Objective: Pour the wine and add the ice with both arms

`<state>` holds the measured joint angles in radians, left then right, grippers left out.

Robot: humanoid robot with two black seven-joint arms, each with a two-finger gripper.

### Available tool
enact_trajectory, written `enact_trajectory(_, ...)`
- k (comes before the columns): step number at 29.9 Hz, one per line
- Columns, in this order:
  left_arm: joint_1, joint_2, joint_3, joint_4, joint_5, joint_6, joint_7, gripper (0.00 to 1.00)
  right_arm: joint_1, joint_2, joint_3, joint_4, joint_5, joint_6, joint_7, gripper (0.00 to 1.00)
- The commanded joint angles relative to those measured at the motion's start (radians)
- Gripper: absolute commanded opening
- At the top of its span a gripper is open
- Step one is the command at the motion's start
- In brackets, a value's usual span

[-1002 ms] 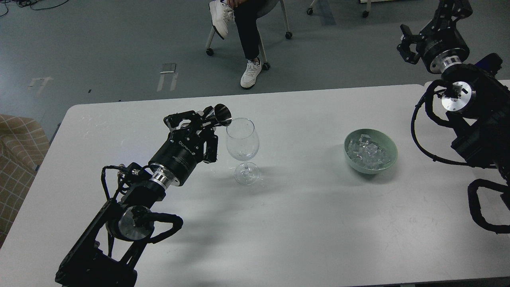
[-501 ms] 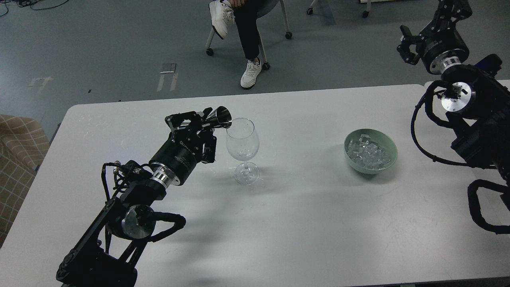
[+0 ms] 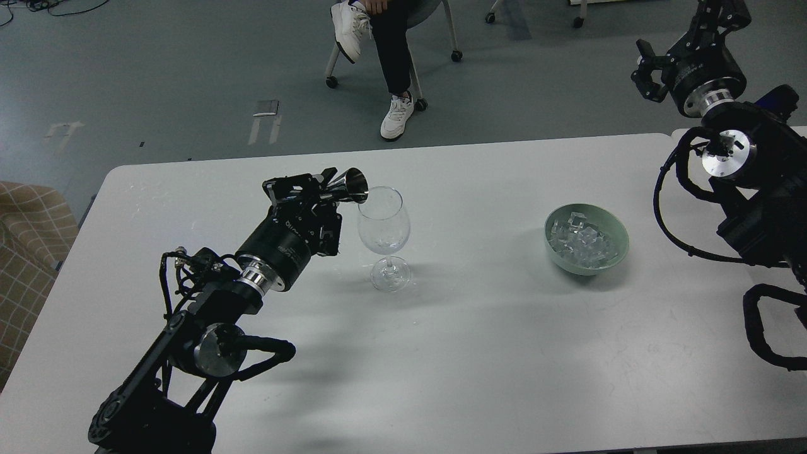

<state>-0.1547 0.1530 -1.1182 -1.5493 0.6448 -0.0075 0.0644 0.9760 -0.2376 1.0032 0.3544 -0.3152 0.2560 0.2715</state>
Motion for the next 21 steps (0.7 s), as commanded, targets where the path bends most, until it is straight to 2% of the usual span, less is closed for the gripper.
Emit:
enact_trajectory(1,-0.011,-0.001,0.0,0.0,0.022,0.001,0.011,0.11,-0.005,0.0,0.0,0.0,-0.001,0.0,0.0,1.0)
enact_trajectory(21,-0.054,0.008,0.0,0.003,0.18,0.001,0.054,0.11,-0.003,-0.002,-0.001,0.021,-0.001,0.0,0.0,1.0)
